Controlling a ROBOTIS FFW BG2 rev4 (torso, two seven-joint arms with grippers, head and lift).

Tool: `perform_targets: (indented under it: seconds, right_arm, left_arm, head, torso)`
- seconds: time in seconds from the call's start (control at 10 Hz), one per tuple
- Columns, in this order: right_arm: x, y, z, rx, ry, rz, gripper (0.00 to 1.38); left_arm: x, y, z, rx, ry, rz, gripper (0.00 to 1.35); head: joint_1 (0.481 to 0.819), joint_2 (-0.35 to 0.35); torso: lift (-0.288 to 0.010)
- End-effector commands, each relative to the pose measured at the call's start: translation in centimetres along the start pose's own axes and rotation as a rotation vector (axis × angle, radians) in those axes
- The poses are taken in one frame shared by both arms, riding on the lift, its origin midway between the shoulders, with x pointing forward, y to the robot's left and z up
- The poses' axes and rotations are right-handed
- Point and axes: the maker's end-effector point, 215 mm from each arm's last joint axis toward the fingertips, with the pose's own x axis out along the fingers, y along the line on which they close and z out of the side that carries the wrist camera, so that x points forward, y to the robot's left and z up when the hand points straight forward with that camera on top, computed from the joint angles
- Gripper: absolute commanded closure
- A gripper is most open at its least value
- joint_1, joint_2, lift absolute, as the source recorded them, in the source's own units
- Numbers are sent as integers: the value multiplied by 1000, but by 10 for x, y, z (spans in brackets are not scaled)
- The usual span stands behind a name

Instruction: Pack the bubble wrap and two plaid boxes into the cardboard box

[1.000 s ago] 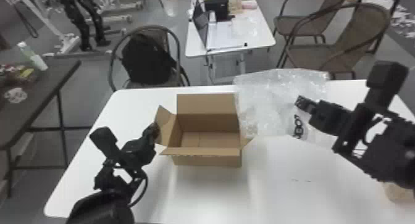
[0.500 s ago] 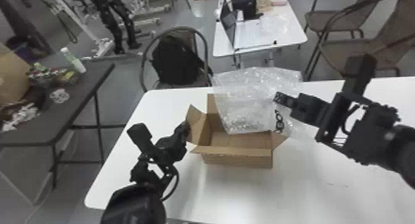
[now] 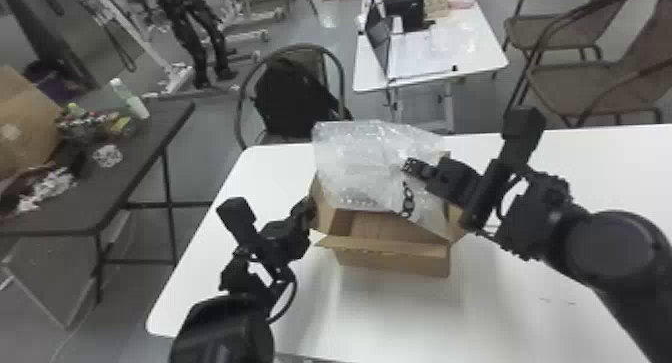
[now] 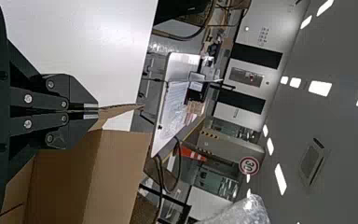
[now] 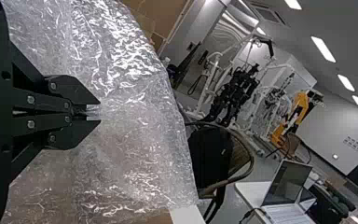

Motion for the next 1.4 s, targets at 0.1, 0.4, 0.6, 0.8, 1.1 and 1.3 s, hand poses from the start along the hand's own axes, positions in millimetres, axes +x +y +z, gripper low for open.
perform_targets:
  seconds: [0.1, 0.4, 0.6, 0.8, 1.1, 1.3]
  right_arm:
    - [7, -23, -16, 24, 21, -48, 507]
    - [-5, -13, 11, -76, 20, -34, 127]
    - [-32, -12, 52, -184, -31, -61, 156]
    - [-85, -34, 111, -393, -159, -152, 157]
    - [-215, -97, 131, -636, -254, -434, 157]
    - [-281, -145, 85, -674, -279, -571, 157]
  left_arm:
    - [-2, 4, 3, -5, -12, 7, 1219]
    - [-3, 4, 1, -8, -13, 12, 1219]
    - [-5, 4, 0, -14, -20, 18, 1217]
    - [-7, 5, 2, -23, -36, 24, 1217]
    - [-12, 10, 2, -36, -51, 39, 1219]
    - [-18, 14, -1, -48, -55, 51, 1219]
  head:
    - [695, 350]
    - [695, 350]
    - [694, 350]
    - [682, 350]
    - [684, 249]
    - [695, 188]
  torso:
    - [-71]
    - [-71]
    - [-71]
    - [-71]
    - [-71]
    - [-71]
